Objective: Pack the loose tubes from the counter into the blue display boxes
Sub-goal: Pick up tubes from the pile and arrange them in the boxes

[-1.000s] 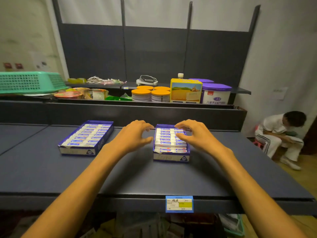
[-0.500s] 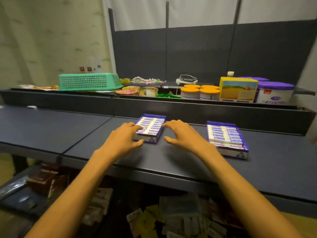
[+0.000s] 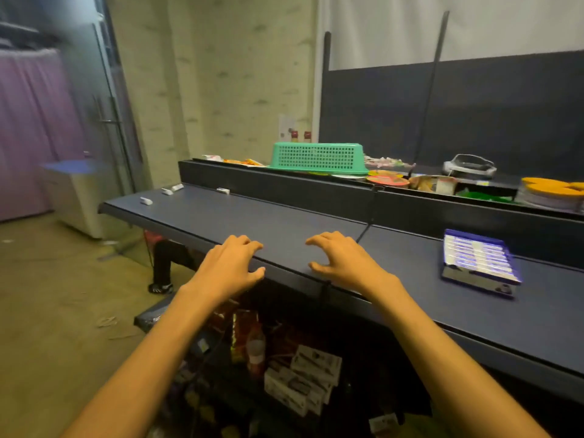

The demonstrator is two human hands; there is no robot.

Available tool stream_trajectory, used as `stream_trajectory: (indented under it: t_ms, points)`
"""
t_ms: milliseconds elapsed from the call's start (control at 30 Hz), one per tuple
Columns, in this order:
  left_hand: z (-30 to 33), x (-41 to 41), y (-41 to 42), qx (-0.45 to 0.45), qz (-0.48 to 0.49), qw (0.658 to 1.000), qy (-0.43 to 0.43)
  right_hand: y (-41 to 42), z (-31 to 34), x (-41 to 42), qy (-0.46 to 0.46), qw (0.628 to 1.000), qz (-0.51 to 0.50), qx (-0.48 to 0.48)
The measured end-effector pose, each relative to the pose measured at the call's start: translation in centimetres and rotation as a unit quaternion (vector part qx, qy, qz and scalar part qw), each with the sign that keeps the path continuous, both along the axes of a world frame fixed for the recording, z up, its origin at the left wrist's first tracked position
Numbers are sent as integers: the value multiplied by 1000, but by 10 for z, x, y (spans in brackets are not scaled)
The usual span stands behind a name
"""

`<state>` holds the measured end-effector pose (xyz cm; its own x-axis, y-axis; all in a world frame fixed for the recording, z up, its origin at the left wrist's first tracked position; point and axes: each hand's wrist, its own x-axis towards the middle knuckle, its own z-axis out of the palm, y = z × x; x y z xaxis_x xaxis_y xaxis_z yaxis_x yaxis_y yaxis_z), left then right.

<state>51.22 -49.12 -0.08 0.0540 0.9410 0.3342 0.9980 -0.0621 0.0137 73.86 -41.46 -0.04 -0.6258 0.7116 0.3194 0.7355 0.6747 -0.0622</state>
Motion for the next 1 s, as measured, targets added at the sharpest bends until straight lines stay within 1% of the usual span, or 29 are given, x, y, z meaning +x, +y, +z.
stream_trajectory:
  t_ms: [167,367,500,800,1000]
  points:
    - [-5,-95,9,1,44,999,-9,26,3,-98,-6,1000,29,5]
    - [-18,-184,47,4,57,998,-20,76,-5,-192,-9,999,47,-4]
    - [-20,-241,83,0,60,998,-24,117,-11,-250,1,998,56,-5]
    - [-4,-365,177,-12,81,997,-12,208,0,-373,9,998,55,-10]
    - [-2,-438,230,-7,75,997,-36,251,7,-441,-1,999,45,-22]
